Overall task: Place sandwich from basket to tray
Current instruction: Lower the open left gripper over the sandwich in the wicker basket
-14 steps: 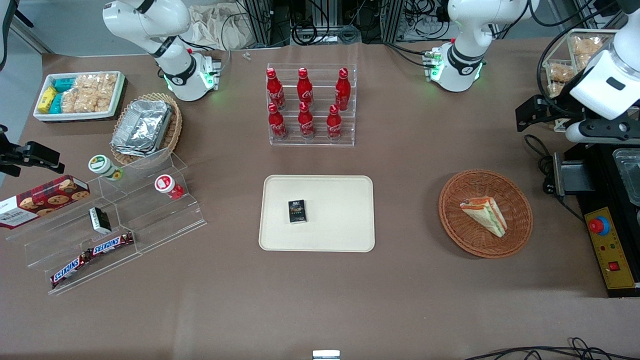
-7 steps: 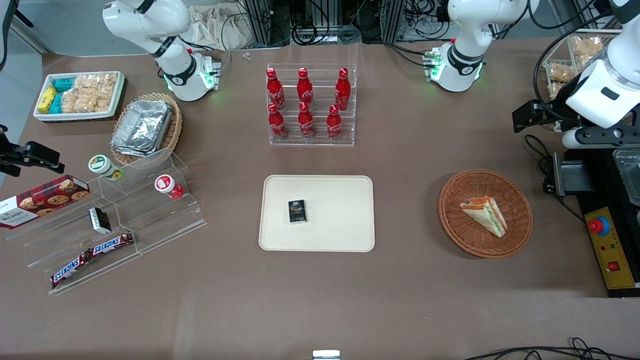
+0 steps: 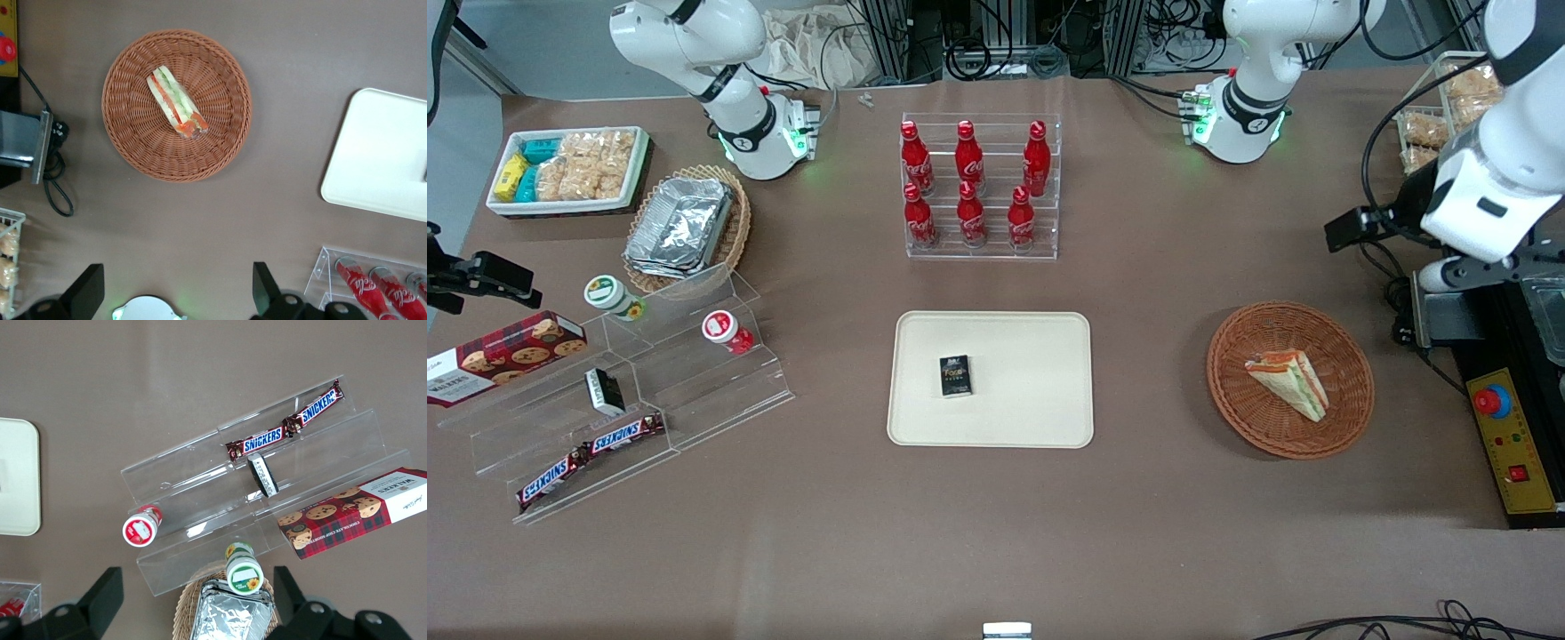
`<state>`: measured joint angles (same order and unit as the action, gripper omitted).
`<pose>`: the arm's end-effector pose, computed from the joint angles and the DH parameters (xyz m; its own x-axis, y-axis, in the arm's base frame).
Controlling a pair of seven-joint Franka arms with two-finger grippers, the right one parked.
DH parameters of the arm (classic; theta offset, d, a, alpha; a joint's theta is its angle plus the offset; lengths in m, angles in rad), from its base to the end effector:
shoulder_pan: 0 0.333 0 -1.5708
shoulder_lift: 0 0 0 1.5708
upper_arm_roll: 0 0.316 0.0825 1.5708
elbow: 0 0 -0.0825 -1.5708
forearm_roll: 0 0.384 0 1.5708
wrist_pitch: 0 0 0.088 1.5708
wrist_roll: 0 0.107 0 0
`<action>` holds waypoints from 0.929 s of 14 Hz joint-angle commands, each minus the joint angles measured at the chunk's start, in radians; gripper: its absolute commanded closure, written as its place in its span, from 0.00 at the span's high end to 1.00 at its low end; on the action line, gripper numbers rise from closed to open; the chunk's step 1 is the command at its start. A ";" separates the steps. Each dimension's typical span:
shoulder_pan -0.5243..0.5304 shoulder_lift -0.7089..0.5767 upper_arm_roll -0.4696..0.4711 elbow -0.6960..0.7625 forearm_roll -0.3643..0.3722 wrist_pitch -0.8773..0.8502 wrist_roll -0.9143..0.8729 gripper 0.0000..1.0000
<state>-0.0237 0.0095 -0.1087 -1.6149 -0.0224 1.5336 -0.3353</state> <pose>0.5462 -0.0750 0.5955 0.9751 0.2011 -0.0933 0.2013 -0.9795 -0.0077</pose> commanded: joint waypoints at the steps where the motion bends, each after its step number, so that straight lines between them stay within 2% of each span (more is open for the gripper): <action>1: -0.016 -0.011 0.014 -0.103 0.010 0.097 -0.073 1.00; 6: 0.048 0.003 0.015 -0.232 0.013 0.245 -0.135 1.00; 13: 0.054 0.113 0.015 -0.327 0.013 0.448 -0.283 1.00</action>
<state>0.0248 0.1015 -0.0874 -1.9090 -0.0203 1.9193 -0.5583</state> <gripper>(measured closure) 0.000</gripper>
